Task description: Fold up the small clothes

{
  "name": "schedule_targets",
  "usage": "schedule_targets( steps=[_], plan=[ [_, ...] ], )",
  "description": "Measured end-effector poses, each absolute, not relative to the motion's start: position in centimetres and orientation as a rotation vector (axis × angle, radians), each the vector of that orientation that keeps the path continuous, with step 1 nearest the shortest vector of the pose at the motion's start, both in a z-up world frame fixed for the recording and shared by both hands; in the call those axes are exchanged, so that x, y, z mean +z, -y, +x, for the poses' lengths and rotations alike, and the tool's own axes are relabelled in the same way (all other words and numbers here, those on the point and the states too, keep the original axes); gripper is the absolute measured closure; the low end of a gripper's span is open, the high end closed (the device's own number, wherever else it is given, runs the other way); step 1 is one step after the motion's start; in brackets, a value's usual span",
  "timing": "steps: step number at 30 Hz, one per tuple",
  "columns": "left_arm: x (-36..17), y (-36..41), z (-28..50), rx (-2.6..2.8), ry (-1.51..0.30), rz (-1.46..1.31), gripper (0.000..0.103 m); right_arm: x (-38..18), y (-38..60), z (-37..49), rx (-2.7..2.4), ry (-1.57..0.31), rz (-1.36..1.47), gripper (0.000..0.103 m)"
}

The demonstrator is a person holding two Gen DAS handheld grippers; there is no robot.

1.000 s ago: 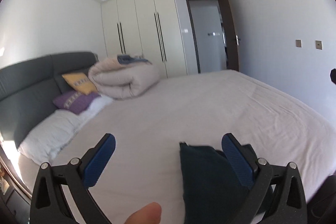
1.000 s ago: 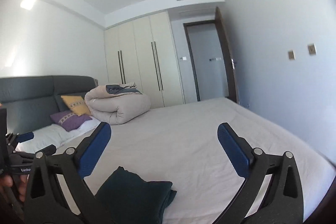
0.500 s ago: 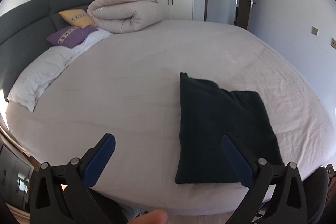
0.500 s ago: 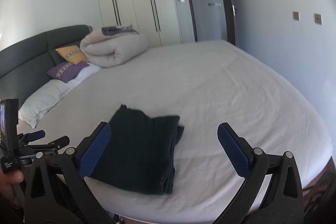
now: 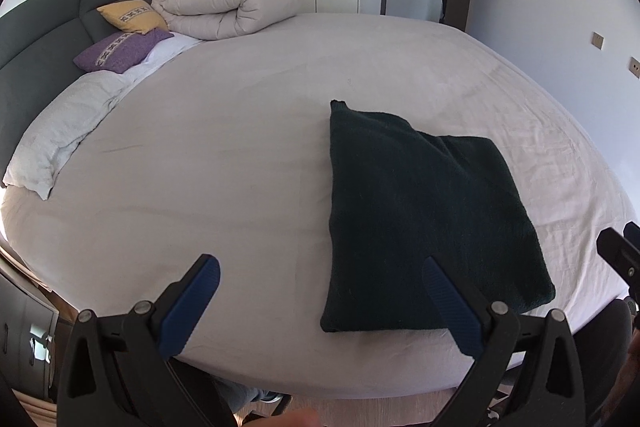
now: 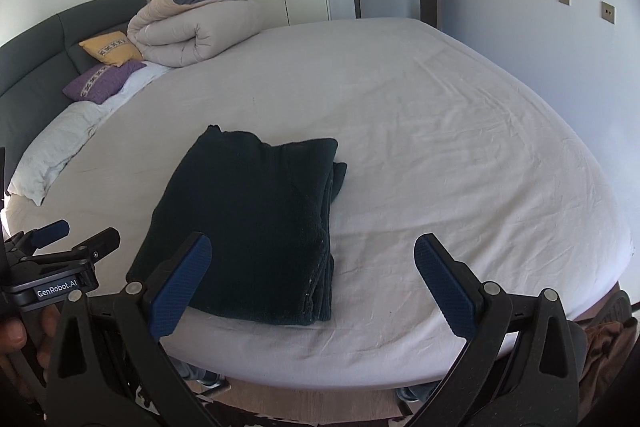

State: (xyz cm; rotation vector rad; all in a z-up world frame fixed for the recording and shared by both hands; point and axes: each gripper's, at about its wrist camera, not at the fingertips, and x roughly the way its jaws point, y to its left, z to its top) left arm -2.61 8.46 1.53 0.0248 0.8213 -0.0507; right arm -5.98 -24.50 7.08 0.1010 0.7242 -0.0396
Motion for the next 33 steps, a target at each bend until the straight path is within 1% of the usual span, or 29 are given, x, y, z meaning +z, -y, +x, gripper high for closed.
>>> schedule_targets(
  steps=[10,33],
  plan=[
    [1.2,-8.6,-2.6,-0.044,-0.823,0.025,0.0,6.0,23.7,-5.3,-0.038,-0.776,0.069,0.0],
    [0.5,-8.6,-2.3,-0.039,-0.839,0.022,0.0,4.9,24.1,-4.2,-0.056,-0.799,0.06,0.0]
  ],
)
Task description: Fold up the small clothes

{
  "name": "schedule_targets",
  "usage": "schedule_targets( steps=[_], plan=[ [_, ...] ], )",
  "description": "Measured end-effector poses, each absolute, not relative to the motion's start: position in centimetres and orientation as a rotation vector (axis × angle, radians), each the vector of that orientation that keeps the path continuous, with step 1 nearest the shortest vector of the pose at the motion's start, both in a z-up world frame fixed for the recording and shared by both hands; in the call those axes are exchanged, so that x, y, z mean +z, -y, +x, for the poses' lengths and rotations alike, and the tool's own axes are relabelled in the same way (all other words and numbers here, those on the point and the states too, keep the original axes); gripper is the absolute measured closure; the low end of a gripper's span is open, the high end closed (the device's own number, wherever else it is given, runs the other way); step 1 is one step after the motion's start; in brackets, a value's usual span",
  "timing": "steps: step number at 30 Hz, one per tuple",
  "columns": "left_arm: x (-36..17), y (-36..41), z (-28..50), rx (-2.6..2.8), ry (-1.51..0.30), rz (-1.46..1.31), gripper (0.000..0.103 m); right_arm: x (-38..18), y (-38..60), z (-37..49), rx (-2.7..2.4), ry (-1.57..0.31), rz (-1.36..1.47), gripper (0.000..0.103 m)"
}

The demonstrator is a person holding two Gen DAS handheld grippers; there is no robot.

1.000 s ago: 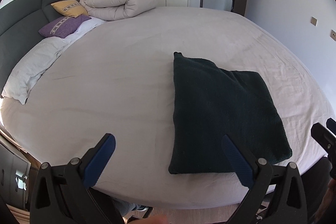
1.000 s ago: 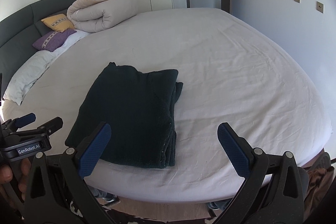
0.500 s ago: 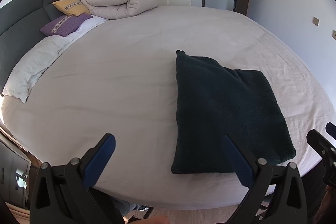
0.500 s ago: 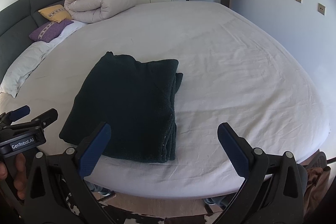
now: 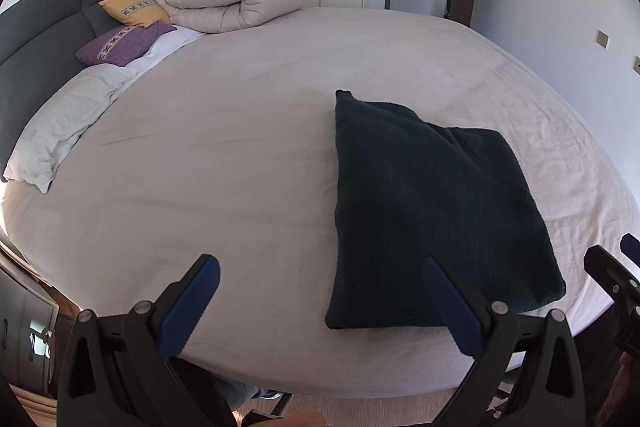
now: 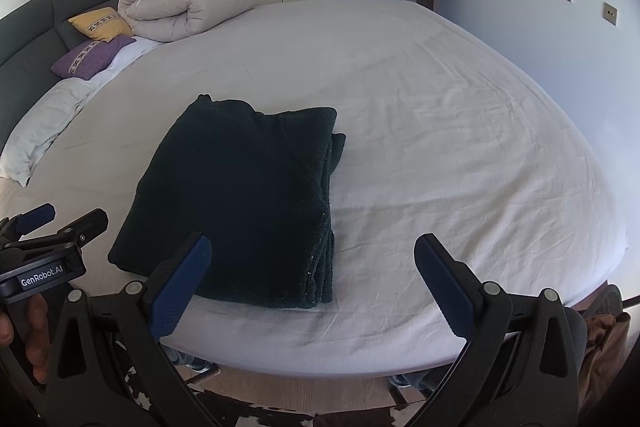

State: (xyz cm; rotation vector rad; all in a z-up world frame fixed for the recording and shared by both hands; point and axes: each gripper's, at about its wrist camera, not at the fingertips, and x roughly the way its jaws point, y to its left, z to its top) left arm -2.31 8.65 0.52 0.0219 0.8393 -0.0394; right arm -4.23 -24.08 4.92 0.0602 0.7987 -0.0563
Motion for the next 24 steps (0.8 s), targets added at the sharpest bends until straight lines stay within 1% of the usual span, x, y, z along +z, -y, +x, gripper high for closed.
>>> schedule_targets(
  steps=[24],
  plan=[
    [0.42,-8.6,-2.39,-0.039,-0.84,0.021,0.0,4.22,24.29,-3.69,-0.064,-0.813,0.062,0.0]
  ],
)
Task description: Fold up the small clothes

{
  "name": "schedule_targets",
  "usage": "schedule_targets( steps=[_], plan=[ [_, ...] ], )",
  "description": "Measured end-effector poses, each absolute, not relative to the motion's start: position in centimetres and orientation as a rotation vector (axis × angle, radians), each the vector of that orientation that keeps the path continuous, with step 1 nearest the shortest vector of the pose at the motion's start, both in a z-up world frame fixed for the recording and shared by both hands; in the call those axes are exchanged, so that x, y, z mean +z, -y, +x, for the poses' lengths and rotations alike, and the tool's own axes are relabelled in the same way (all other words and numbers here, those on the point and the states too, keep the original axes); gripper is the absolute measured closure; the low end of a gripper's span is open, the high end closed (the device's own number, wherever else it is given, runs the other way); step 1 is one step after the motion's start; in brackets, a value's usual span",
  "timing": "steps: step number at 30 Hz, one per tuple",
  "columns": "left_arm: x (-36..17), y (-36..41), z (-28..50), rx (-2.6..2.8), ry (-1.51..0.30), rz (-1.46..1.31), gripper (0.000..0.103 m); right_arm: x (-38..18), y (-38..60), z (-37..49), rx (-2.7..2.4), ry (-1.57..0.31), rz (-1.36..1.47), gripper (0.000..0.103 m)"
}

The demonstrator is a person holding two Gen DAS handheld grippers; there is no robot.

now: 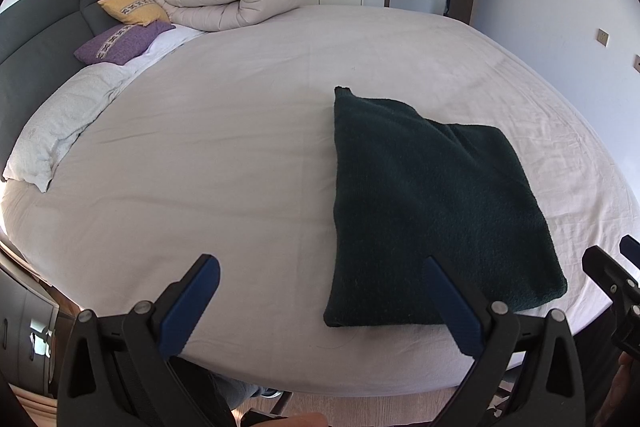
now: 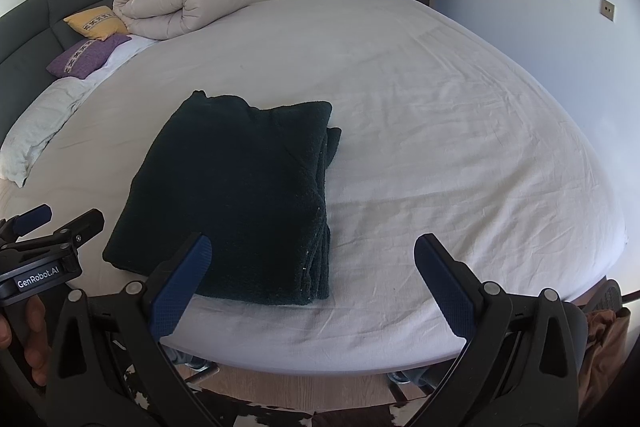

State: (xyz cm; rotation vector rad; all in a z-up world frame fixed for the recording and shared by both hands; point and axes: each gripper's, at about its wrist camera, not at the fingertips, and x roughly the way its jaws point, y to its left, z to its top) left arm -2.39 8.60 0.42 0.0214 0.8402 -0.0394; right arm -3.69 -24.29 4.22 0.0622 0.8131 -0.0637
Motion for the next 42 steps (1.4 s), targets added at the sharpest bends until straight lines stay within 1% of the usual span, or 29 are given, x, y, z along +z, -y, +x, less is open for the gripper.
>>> schedule_targets(
  steps=[42],
  plan=[
    [0.42,-8.62,-2.37,-0.04,-0.843,0.024,0.0,3.74,24.25,-3.63,-0.068,-0.822,0.068,0.0]
  ],
)
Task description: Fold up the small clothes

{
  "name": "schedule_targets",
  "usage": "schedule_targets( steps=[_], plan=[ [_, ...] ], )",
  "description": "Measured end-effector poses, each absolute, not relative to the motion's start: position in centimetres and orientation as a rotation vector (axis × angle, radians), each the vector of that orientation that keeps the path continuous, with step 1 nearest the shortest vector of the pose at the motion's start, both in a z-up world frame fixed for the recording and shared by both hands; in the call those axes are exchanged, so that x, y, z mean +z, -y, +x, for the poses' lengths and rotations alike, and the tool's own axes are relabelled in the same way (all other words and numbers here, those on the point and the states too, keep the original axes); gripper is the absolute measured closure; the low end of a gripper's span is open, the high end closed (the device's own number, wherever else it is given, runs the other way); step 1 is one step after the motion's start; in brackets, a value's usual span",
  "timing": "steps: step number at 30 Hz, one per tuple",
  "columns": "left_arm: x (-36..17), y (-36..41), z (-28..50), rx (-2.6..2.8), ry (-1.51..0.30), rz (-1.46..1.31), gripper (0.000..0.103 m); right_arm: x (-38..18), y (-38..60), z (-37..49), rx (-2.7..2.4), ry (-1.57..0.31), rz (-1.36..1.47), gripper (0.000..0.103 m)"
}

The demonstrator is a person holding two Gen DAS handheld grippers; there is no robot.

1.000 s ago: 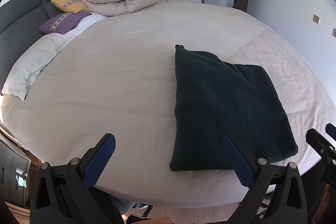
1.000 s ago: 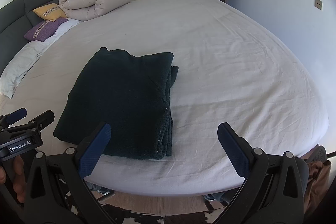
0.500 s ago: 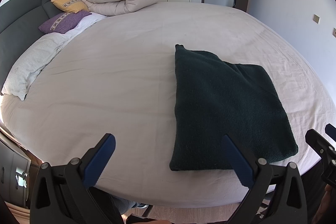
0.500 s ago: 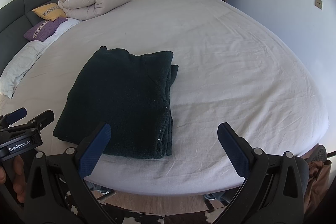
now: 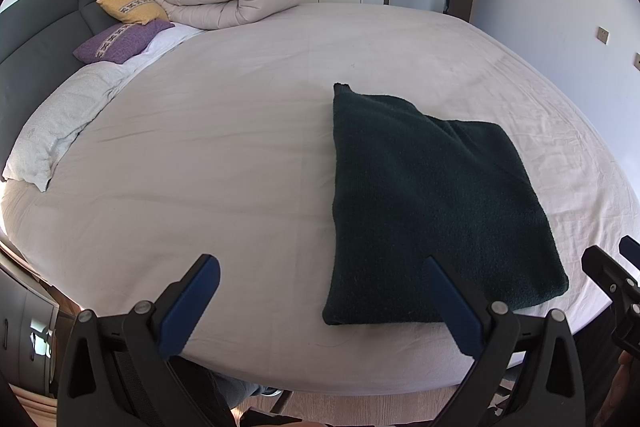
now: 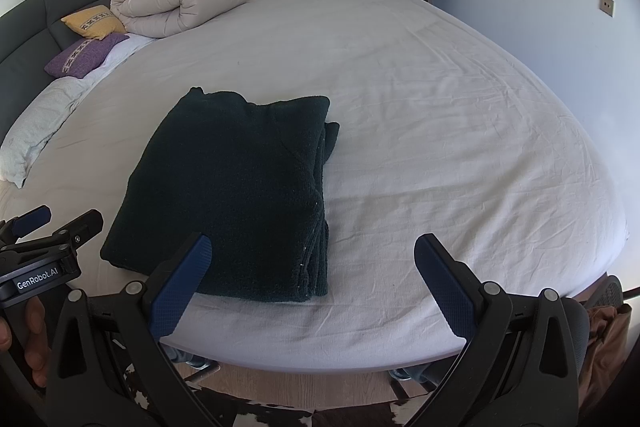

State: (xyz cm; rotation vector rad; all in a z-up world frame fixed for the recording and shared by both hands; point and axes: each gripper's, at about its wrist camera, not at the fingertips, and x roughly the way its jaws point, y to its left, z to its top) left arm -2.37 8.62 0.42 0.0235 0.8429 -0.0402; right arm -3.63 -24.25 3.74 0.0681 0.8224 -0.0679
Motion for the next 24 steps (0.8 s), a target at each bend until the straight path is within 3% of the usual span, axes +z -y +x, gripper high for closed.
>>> schedule_targets(
  steps=[24],
  plan=[
    [0.43,-8.66,-2.33,-0.042,-0.844,0.024,0.0,3.57,24.28,-3.74,-0.067,-0.826,0.068,0.0]
  ],
)
